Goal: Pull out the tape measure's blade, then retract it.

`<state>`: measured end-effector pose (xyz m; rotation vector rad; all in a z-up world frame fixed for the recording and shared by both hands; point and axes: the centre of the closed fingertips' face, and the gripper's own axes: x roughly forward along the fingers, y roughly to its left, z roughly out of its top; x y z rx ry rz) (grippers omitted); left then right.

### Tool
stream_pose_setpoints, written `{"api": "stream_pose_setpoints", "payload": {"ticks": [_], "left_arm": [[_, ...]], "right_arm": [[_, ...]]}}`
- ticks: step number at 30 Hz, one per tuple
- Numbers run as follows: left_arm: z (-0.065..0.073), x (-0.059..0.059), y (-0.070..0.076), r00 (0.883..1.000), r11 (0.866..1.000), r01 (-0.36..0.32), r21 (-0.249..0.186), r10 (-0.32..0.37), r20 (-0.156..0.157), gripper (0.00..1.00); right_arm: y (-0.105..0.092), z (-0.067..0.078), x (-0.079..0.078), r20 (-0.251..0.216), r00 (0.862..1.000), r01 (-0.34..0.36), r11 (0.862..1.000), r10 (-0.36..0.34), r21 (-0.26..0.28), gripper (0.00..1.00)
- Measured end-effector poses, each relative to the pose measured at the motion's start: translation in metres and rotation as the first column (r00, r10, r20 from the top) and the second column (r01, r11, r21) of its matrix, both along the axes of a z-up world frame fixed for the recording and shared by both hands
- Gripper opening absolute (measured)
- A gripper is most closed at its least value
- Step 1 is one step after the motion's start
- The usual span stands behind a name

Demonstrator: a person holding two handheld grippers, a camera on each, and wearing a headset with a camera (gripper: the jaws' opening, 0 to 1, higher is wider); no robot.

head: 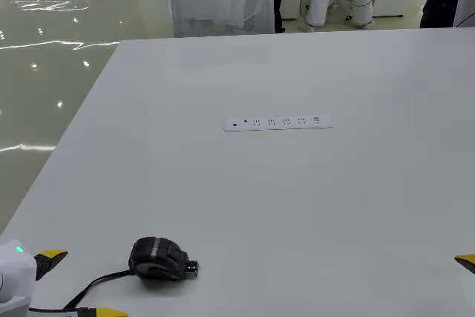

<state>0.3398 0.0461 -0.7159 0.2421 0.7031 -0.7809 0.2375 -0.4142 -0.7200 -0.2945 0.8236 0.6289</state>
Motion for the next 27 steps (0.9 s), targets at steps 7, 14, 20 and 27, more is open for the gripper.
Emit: {"api": "stream_pose_setpoints", "payload": {"ticks": [7, 14, 20, 27], "left_arm": [[0.002, 0.002, -0.007, 1.000, 1.000, 0.007, 0.006, -0.007, 0.016, 0.99], [0.000, 0.000, -0.004, 1.000, 1.000, 0.021, 0.010, -0.022, 0.008, 0.99], [0.003, 0.007, -0.005, 0.998, 0.998, 0.051, 0.021, -0.052, 0.037, 0.99], [-0.002, 0.013, -0.018, 0.976, 0.967, 0.210, 0.144, -0.216, 0.023, 0.93]], "right_arm": [[-0.001, 0.005, 0.000, 0.012, 1.000, 0.011, 1.000, -0.011, 0.010, 0.99], [0.001, 0.004, -0.002, 0.011, 1.000, 0.002, 1.000, -0.002, 0.007, 0.99], [0.000, 0.004, 0.004, 0.050, 0.999, 0.010, 1.000, -0.009, -0.015, 0.99], [0.016, 0.004, 0.021, 0.068, 0.997, -0.030, 0.999, 0.029, 0.013, 0.99]]}}
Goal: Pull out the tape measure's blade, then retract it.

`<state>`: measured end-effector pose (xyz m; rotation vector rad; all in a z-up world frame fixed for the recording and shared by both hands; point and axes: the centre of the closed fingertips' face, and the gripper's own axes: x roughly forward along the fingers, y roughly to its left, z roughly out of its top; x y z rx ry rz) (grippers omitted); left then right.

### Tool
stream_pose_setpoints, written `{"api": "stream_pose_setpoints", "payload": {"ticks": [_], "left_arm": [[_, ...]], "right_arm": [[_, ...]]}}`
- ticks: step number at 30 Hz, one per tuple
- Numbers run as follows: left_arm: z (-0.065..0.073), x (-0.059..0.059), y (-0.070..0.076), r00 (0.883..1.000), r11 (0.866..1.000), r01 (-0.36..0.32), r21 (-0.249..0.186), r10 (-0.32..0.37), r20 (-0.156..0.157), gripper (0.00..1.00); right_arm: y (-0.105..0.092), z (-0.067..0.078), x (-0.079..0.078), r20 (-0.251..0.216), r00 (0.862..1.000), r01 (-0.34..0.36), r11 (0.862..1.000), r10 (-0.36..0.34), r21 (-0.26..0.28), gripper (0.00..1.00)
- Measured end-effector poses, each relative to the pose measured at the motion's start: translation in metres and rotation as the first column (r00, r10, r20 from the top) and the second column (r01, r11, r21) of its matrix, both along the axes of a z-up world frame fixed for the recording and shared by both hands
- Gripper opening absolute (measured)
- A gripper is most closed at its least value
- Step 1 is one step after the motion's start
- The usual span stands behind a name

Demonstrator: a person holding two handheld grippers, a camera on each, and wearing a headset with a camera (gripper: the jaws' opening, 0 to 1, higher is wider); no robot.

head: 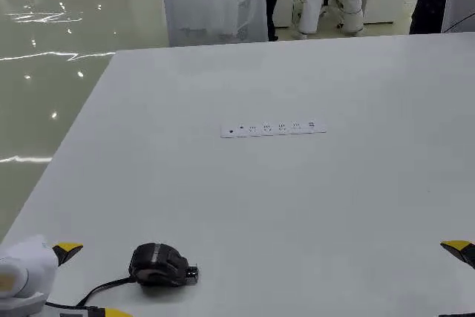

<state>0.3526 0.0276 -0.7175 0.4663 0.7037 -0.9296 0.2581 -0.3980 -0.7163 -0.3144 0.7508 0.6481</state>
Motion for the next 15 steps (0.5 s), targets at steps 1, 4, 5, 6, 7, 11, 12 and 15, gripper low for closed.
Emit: {"api": "stream_pose_setpoints", "payload": {"ticks": [1, 4, 5, 6, 7, 11, 12, 15], "left_arm": [[-0.001, 0.001, -0.005, 1.000, 1.000, 0.027, 0.007, -0.027, -0.014, 0.94], [-0.007, 0.007, -0.008, 0.993, 0.992, 0.114, 0.060, -0.112, -0.034, 0.93], [-0.008, 0.009, -0.011, 0.990, 0.988, 0.136, 0.074, -0.134, -0.035, 0.93], [-0.009, 0.011, -0.015, 0.985, 0.981, 0.170, 0.092, -0.167, -0.042, 0.93], [-0.009, 0.013, -0.018, 0.981, 0.976, 0.190, 0.105, -0.187, -0.044, 0.93], [-0.014, 0.021, -0.033, 0.963, 0.952, 0.268, 0.148, -0.262, -0.059, 0.91], [-0.014, 0.022, -0.037, 0.958, 0.945, 0.287, 0.155, -0.281, -0.059, 0.91], [-0.018, 0.026, -0.048, 0.947, 0.931, 0.322, 0.175, -0.316, -0.063, 0.85]], "right_arm": [[0.006, 0.000, 0.002, -0.011, 1.000, -0.003, 1.000, 0.003, 0.016, 0.99], [0.016, -0.003, 0.009, -0.020, 0.999, -0.044, 0.999, 0.045, 0.019, 0.99], [0.019, -0.004, 0.011, -0.020, 0.998, -0.057, 0.998, 0.058, 0.012, 0.99], [0.025, -0.004, 0.013, -0.019, 0.996, -0.083, 0.997, 0.083, 0.007, 0.99], [0.028, -0.006, 0.015, -0.019, 0.995, -0.096, 0.995, 0.096, 0.002, 0.99], [0.049, -0.008, 0.024, -0.017, 0.987, -0.158, 0.987, 0.158, 0.001, 0.99], [0.053, -0.008, 0.026, -0.017, 0.986, -0.164, 0.986, 0.164, 0.002, 0.99], [0.066, -0.013, 0.029, -0.031, 0.980, -0.197, 0.980, 0.197, 0.000, 0.99]]}}
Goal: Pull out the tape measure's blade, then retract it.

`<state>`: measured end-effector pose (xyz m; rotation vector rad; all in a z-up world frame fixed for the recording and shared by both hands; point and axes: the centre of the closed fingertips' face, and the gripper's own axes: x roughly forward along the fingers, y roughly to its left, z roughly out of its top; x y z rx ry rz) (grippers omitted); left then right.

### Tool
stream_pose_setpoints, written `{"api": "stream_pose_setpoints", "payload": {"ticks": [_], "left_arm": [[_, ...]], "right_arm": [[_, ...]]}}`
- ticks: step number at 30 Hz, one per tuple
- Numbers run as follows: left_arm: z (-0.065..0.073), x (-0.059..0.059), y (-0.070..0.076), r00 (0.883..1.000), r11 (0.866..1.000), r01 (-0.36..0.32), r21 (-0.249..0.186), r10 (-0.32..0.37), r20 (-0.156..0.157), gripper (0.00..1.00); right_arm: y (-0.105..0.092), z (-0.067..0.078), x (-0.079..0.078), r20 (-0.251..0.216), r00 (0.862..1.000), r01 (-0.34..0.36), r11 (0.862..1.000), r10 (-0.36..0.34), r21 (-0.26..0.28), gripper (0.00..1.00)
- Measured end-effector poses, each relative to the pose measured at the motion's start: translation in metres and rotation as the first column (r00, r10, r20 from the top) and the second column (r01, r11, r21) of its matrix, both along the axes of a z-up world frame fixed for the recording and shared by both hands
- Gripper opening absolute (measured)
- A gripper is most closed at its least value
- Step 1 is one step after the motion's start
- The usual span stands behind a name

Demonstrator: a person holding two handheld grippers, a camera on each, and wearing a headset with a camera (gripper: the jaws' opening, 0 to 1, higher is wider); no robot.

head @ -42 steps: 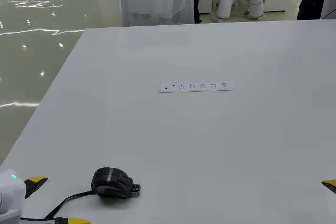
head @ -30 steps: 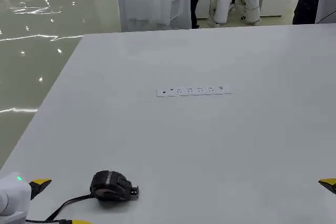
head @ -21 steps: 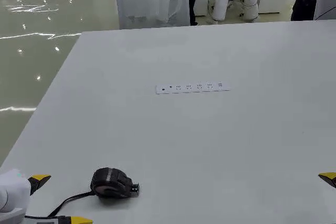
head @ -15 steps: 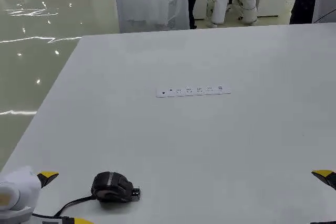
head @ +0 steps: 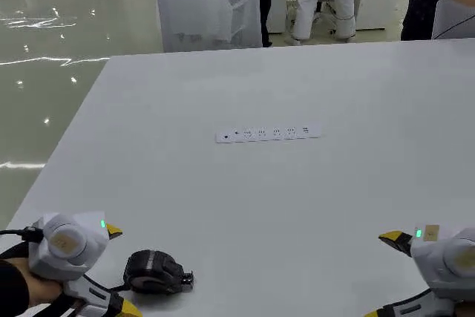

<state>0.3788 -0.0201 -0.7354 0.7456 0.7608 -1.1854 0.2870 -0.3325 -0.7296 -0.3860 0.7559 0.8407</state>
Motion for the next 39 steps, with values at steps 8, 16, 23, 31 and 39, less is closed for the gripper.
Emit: {"api": "stream_pose_setpoints", "payload": {"ticks": [8, 16, 23, 31, 39], "left_arm": [[-0.023, -0.002, -0.017, 0.996, 0.992, 0.077, 0.103, -0.071, -0.058, 0.61], [-0.030, 0.004, -0.014, 0.986, 0.963, 0.164, 0.214, -0.169, 0.003, 0.34], [-0.032, 0.003, -0.013, 0.985, 0.962, 0.173, 0.212, -0.170, -0.033, 0.33], [-0.032, 0.000, -0.029, 0.980, 0.956, 0.200, 0.214, -0.194, -0.046, 0.32], [-0.036, 0.001, -0.028, 0.978, 0.955, 0.209, 0.209, -0.199, -0.068, 0.32]], "right_arm": [[0.036, -0.011, 0.007, -0.010, 0.996, -0.092, 0.996, 0.092, 0.014, 0.99], [0.064, -0.011, 0.018, -0.017, 0.990, -0.136, 0.989, 0.137, 0.050, 0.87], [0.079, -0.014, 0.031, 0.017, 0.981, -0.194, 0.981, 0.194, 0.021, 0.73], [0.104, -0.014, 0.037, 0.028, 0.970, -0.242, 0.970, 0.241, 0.029, 0.66], [0.143, -0.025, 0.041, 0.019, 0.945, -0.326, 0.945, 0.326, 0.012, 0.53]]}}
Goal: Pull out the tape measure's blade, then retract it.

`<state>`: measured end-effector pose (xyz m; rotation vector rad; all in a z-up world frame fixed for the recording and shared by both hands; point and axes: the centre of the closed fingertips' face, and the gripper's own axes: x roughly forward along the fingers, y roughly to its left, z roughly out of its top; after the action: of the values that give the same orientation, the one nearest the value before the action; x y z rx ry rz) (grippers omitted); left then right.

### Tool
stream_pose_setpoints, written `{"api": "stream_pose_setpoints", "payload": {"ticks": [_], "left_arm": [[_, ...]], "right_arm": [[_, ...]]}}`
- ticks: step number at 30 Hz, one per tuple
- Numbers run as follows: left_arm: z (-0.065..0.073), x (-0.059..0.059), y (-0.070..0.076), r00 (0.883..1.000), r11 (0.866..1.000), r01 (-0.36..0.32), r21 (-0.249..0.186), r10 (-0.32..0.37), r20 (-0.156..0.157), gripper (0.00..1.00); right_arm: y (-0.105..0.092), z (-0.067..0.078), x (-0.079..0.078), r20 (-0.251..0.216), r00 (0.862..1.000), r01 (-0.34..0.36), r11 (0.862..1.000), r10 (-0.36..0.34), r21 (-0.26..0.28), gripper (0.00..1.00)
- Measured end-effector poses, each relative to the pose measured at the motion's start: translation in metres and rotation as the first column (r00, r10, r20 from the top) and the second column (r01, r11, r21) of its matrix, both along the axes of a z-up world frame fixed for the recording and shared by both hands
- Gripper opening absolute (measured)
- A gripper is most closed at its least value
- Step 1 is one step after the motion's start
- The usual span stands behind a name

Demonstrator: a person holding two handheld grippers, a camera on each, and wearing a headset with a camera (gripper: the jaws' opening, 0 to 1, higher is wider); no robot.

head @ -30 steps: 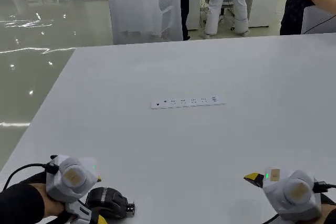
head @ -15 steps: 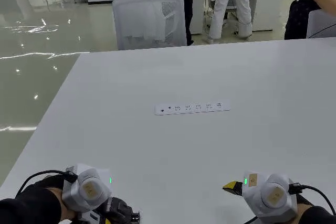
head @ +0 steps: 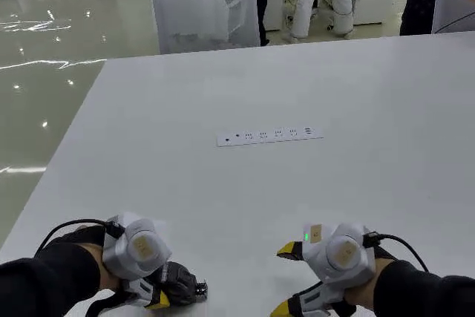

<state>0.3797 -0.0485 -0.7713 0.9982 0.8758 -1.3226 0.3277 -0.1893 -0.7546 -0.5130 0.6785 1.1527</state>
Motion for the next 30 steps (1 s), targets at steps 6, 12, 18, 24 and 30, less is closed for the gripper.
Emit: {"api": "stream_pose_setpoints", "payload": {"ticks": [6, 12, 18, 24, 30], "left_arm": [[0.002, -0.001, 0.000, 1.000, 0.998, -0.015, -0.066, 0.017, 0.026, 0.32], [0.002, -0.001, -0.001, 0.999, 0.998, -0.020, -0.052, 0.021, 0.024, 0.33], [0.002, 0.000, -0.001, 0.999, 0.995, -0.040, -0.094, 0.042, 0.022, 0.33], [0.002, -0.001, -0.002, 0.998, 0.995, -0.040, -0.095, 0.043, 0.036, 0.33], [0.000, 0.000, -0.002, 0.999, 0.994, -0.029, -0.102, 0.032, 0.022, 0.33]], "right_arm": [[0.041, -0.008, 0.013, -0.024, 0.999, -0.044, 0.999, 0.044, 0.019, 0.42], [0.065, -0.018, 0.019, -0.052, 0.996, -0.071, 0.997, 0.071, 0.002, 0.37], [0.081, -0.020, 0.027, -0.025, 0.994, -0.103, 0.995, 0.102, -0.007, 0.26], [0.094, -0.028, 0.029, -0.042, 0.990, -0.138, 0.990, 0.137, -0.015, 0.24], [0.102, -0.032, 0.033, -0.042, 0.990, -0.136, 0.991, 0.135, -0.022, 0.20]]}}
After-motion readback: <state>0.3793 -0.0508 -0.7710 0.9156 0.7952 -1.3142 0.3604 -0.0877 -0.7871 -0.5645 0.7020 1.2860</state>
